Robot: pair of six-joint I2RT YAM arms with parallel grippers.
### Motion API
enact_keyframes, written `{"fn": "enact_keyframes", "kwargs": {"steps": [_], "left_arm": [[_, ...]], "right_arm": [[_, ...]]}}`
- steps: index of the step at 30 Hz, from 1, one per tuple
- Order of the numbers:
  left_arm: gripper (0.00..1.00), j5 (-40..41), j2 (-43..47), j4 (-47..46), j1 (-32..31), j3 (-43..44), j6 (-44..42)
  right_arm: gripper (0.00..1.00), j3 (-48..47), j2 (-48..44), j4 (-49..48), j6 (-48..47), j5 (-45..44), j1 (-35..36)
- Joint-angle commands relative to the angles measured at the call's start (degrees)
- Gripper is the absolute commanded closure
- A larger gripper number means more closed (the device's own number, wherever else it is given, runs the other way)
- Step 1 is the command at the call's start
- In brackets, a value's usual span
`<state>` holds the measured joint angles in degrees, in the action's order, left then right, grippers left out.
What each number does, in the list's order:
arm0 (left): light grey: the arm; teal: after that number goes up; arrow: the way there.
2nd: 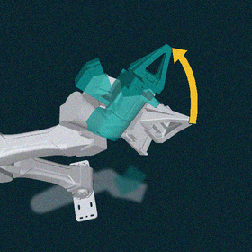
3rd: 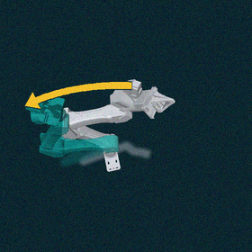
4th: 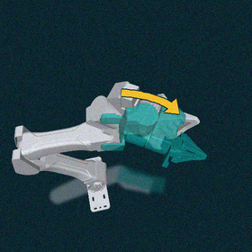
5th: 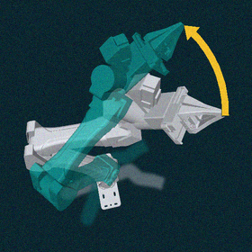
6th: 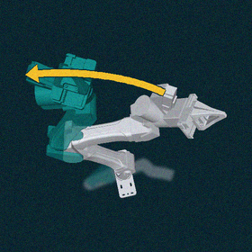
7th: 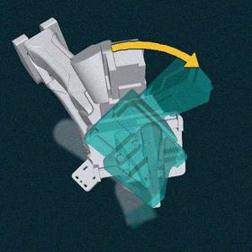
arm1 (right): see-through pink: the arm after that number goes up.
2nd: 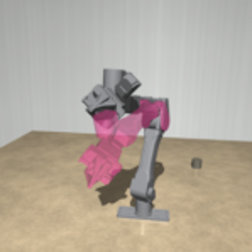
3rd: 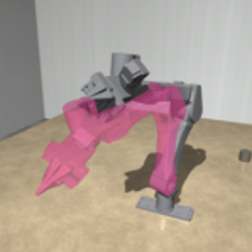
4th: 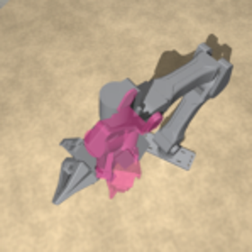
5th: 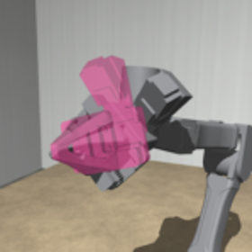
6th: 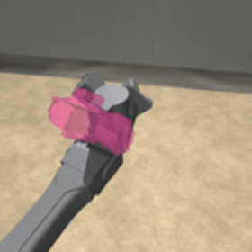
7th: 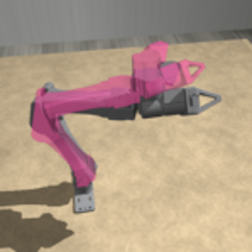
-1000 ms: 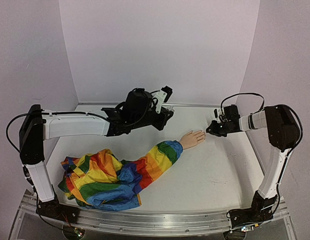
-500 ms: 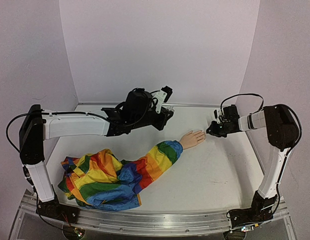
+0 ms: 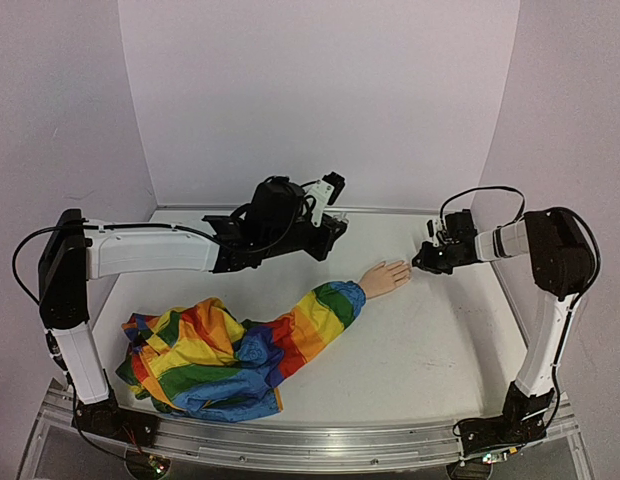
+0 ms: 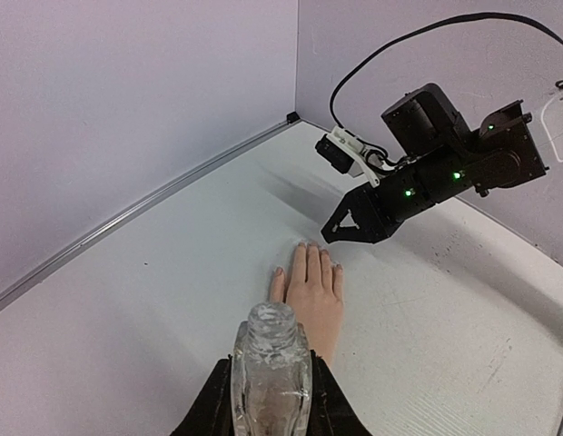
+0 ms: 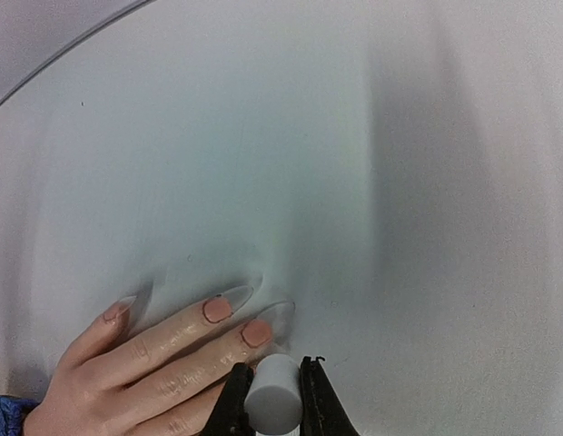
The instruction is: Paint the nails
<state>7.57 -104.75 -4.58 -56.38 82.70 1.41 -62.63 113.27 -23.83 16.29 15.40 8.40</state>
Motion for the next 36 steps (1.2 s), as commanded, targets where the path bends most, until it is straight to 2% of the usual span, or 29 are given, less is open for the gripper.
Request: {"fn": "enact_keyframes", "kwargs": {"steps": [1,20,25,29,33,36], "left_arm": [[1.0,0.33,3.59,-3.4,-0.19,-0.1,-0.79],[1.0,0.34,4.18,-3.33,-0.26,-0.42,-0.88],[1.0,0.49,5.62,-3.34,-0.22,-1.39,-0.8],[1.0,1.15,8.01,-3.34,-0.22,-3.33,-0.53],[1.0,-0.18,10.9,-3.33,-0.14,-5.47,-1.31],[1.0,-3.79,12.68,-3.36,-0.07,-7.19,-3.23]], "right_arm": [[1.0,-2.22,0.66,0.81,-0.13,-0.99,0.3],[1.0,-4.61,0.68,2.4,0.15,-3.56,0.3],[1.0,-5.26,-3.19,4.18,-0.53,-6.09,0.3],[1.0,-4.9,-9.7,7.04,-0.95,-6.98,0.3],[1.0,-2.59,-17.28,8.41,-0.07,-1.55,0.34],[1.0,-0.11,-22.84,8.61,0.43,8.16,0.47]]}}
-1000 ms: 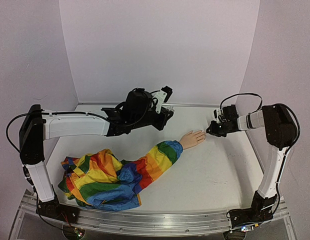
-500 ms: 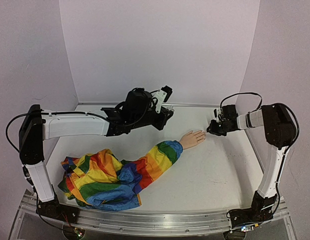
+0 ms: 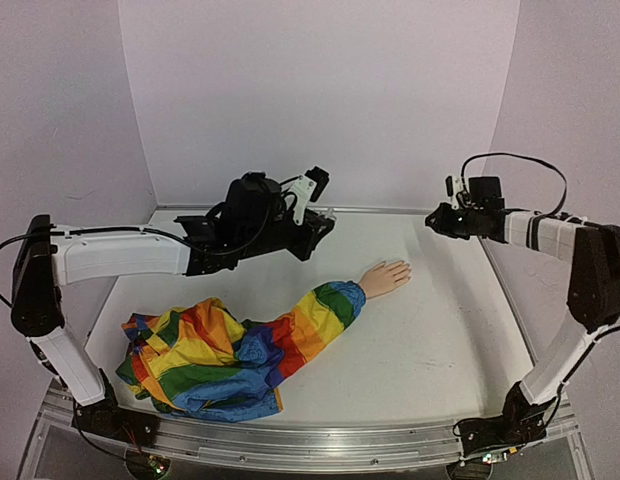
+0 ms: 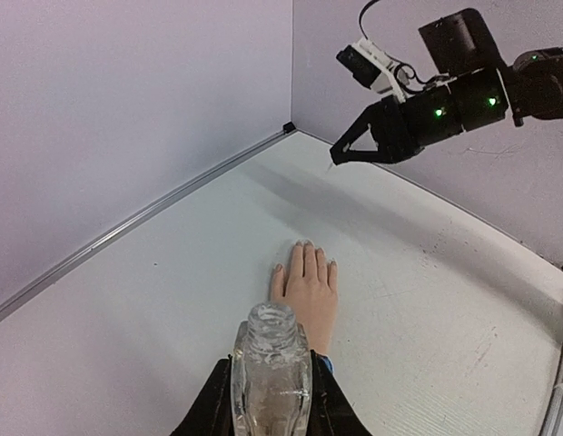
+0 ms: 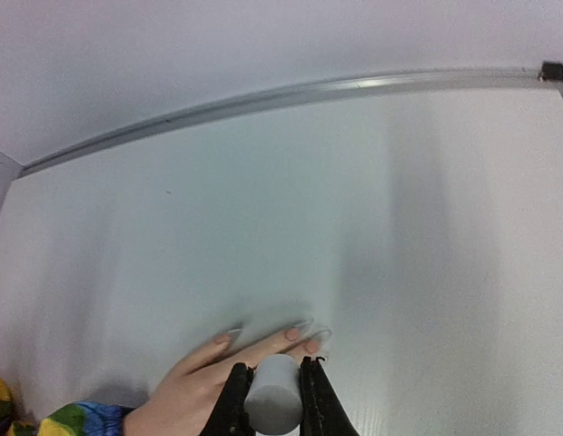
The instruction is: Paint the nails
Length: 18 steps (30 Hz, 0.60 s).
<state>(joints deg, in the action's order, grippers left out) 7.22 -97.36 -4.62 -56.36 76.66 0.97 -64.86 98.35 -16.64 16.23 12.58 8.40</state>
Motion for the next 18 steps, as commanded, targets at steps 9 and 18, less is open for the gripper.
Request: {"fn": "enact_keyframes", "kwargs": {"steps": [9,18], "left_arm": [[1.0,-24.0,6.94,-3.25,3.05,-5.1,-4.04],[1.0,-32.9,9.09,-3.29,4.29,-9.21,-13.76]], "right_arm": [[1.0,1.5,-19.6,6.85,-3.36,33.03,8.72],[1.0,-2.9,-23.43,10.08,-4.11,40.81,17.61]]}}
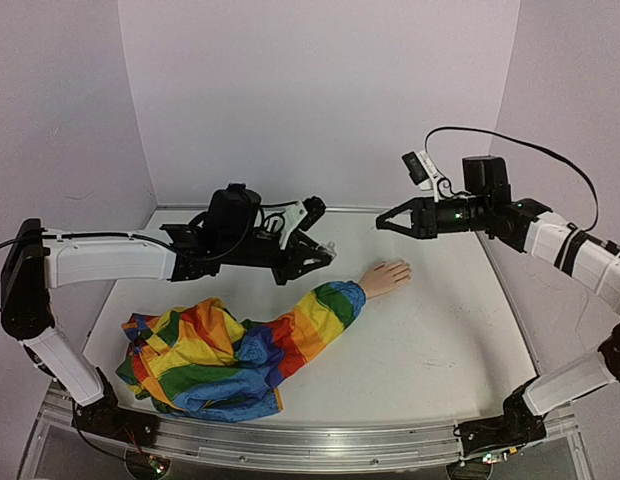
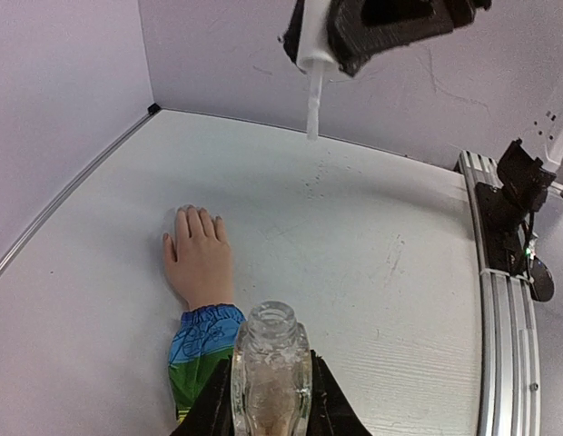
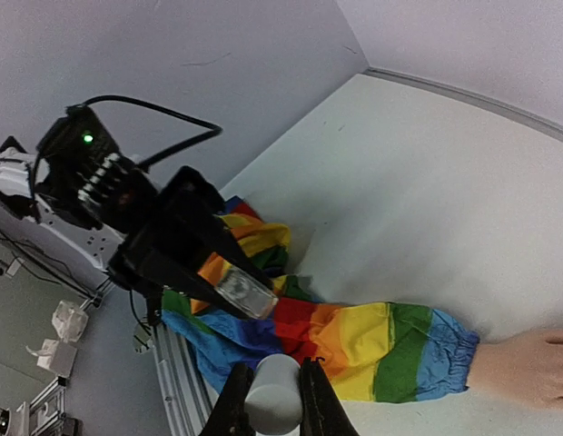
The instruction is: Paint the nails
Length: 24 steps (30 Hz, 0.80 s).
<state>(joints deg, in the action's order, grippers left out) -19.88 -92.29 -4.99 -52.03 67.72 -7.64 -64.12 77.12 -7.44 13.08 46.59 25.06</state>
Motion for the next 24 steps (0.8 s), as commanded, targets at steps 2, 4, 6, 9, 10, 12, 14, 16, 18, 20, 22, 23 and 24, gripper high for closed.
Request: {"fn": "enact_keyframes", "kwargs": {"steps": [2,4,6,9,10,12,14,16,18,20,22,23,24], "left_arm": [[1.0,-6.8,3.95,-2.83,-0.09,-0.35,-5.76],[1.0,-7.49,3.87,-2.83,-0.08,-0.53,-5.76],[1.0,-8.08,4.0,-2.84,-0.13,-0.68,-5.81],[1.0,-8.48,4.21,-2.86,-0.09,-1.01,-6.0],[1.0,-8.49,4.3,-2.85,-0.1,-1.16,-6.2],[1.0,-8.38,4.46,-2.89,-0.08,-1.42,-6.24],[1.0,-8.21,4.62,-2.83,-0.04,-1.57,-6.37],[1.0,-8.09,4.78,-2.93,-0.09,-1.73,-6.37],[1.0,-7.79,4.97,-2.9,-0.12,-1.88,-6.4],[1.0,-7.61,5.09,-2.92,-0.09,-1.95,-6.37],[1.0,-7.58,5.23,-2.92,-0.13,-2.02,-6.38],[1.0,-7.55,5.26,-2.92,-0.09,-2.06,-6.26],[1.0,-7.47,5.28,-2.94,-0.13,-2.07,-6.32]], "right_arm": [[1.0,-4.44,-1.63,1.38,-0.9,6.91,2.07],[1.0,-5.46,-0.65,1.99,-0.87,6.26,3.31],[1.0,-6.26,0.26,2.17,-0.95,5.43,4.97],[1.0,-7.5,1.44,2.25,-1.12,3.34,7.52],[1.0,-7.71,1.73,2.28,-1.13,2.71,7.99],[1.0,-8.27,2.24,2.34,-1.13,2.15,8.78],[1.0,-8.77,2.74,2.6,-1.25,1.59,9.57],[1.0,-8.87,3.14,2.72,-1.3,1.04,10.14],[1.0,-9.03,3.64,3.19,-1.41,0.43,10.68],[1.0,-9.26,4.07,3.8,-1.81,-0.9,11.28],[1.0,-9.23,4.25,3.97,-2.03,-1.8,11.69],[1.0,-9.27,4.26,4.15,-2.15,-2.43,11.87],[1.0,-9.24,4.26,4.3,-2.32,-2.99,12.07]]}}
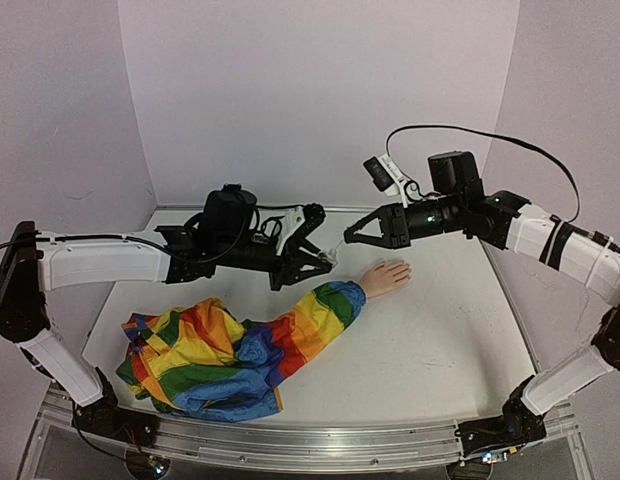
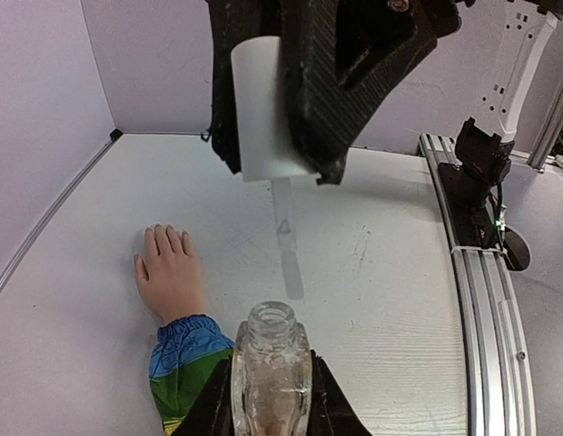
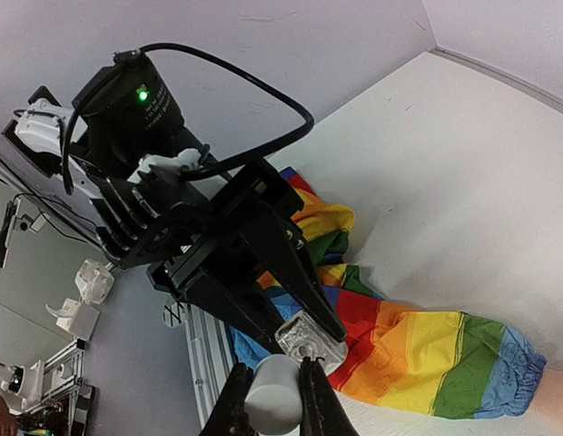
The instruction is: Paint the nails
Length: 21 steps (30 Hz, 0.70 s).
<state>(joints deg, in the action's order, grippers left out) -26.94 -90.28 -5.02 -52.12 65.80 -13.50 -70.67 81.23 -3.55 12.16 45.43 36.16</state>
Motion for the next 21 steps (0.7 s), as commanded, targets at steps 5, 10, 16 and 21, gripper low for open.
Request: {"fn": "enact_keyframes", "kwargs": {"steps": [5,10,16,21], "left_arm": [[1.0,-0.33,3.13,-2.9,0.0,0.07,-0.24],[1.0,-0.48,2.75,-2.91,-0.05,0.58,0.09],[1.0,-0.48,2.54,-2.86,-0.01,0.56,0.24],[1.0,-0.62,2.48,-2.81,0.0,0.43,0.34]], "right_arm": [[1.0,-2.89,0.4,1.21,-2.22,-3.45,1.41],[1.0,-2.64,0.12,1.49,-2.71,-4.71,1.54],[1.0,-2.5,-0.34,1.58,-2.98,-5.53,1.54],[1.0,-2.17,-1.25,1.09,-3.65,-4.75,1.54]]}}
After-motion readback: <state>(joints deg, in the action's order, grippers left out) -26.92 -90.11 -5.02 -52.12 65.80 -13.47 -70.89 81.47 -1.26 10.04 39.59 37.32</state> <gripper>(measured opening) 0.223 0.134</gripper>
